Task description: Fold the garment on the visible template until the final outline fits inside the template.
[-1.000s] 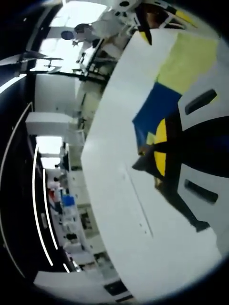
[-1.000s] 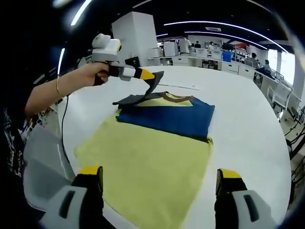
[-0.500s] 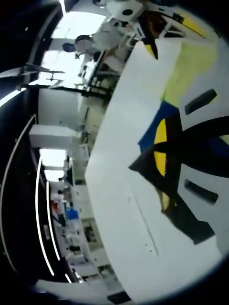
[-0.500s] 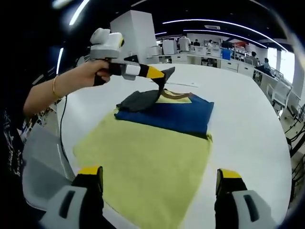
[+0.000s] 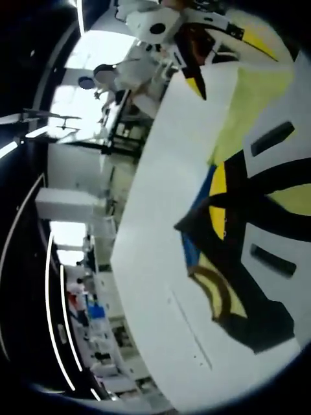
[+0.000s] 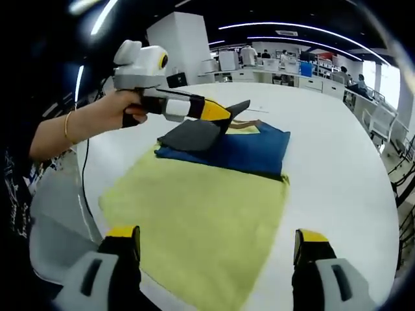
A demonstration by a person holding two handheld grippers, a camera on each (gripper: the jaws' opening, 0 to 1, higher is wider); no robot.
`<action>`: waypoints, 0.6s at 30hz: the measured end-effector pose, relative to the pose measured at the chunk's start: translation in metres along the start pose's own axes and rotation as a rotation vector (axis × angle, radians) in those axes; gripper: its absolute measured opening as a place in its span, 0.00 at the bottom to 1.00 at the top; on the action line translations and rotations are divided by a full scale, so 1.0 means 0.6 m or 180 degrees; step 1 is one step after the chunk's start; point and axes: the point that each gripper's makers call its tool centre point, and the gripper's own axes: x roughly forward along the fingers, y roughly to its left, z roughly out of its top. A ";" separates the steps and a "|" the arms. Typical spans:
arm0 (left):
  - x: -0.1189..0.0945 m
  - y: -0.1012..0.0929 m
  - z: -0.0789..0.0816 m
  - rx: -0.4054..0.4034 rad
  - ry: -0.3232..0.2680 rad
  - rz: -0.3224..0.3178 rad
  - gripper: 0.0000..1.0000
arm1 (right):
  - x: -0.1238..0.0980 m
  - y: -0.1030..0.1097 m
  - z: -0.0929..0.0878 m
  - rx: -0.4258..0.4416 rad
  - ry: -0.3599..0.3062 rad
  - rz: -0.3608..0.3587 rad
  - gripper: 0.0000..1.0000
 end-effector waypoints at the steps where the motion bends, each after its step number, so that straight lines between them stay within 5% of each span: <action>1: 0.003 -0.005 -0.004 0.0011 0.0016 -0.0020 0.01 | 0.000 -0.001 -0.001 0.0011 0.0004 0.0000 0.99; 18: 0.045 -0.036 -0.059 -0.0147 0.0143 -0.0225 0.09 | 0.002 -0.014 -0.020 0.0151 0.0018 -0.0066 0.99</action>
